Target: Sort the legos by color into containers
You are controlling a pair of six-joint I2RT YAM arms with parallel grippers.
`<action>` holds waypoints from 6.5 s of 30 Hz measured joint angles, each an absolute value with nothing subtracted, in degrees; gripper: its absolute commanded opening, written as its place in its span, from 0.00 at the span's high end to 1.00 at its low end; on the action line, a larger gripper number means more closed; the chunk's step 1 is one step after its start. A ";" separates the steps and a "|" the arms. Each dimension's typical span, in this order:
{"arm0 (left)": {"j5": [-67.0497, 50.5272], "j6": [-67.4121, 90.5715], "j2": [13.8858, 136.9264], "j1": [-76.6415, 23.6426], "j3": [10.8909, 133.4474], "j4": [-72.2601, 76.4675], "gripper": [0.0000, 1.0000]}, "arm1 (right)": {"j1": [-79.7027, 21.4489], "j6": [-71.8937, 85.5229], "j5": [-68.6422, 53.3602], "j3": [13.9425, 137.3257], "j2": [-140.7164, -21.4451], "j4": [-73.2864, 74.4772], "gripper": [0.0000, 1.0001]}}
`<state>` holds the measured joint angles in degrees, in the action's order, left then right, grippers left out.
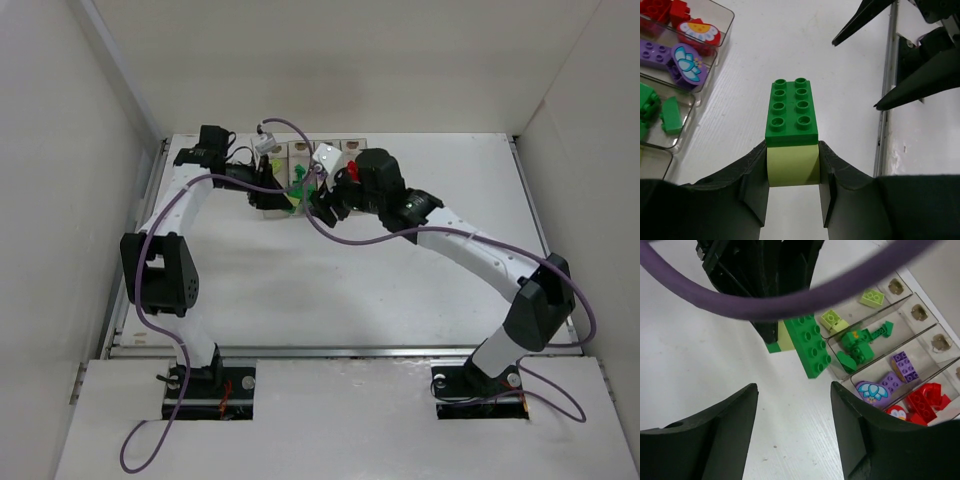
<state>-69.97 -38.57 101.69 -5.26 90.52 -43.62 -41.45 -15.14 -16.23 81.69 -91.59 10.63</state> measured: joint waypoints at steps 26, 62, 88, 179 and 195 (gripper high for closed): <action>-73.87 -45.87 102.32 -6.66 91.90 -53.93 1.00 | -45.43 -20.38 -3.81 84.90 -100.20 7.18 1.00; -54.24 -34.79 101.06 -3.64 85.84 -36.38 1.00 | -34.00 16.97 -2.61 114.06 -132.81 4.40 0.00; -69.97 -69.23 100.40 -13.10 96.25 -62.72 1.00 | -33.87 -10.41 -50.24 76.34 -95.55 -1.30 0.24; -83.05 -61.56 97.82 -6.42 99.55 -63.96 0.48 | -36.49 -0.78 -45.60 81.97 -92.88 -8.47 1.00; -83.13 -60.71 97.86 -6.42 99.55 -64.14 1.00 | -36.80 -0.16 -44.03 82.04 -93.89 -8.54 1.00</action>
<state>-83.13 -60.71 97.86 -6.42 99.55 -64.14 -36.80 -0.16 -44.03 82.04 -93.89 -8.54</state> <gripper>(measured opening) 0.337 0.423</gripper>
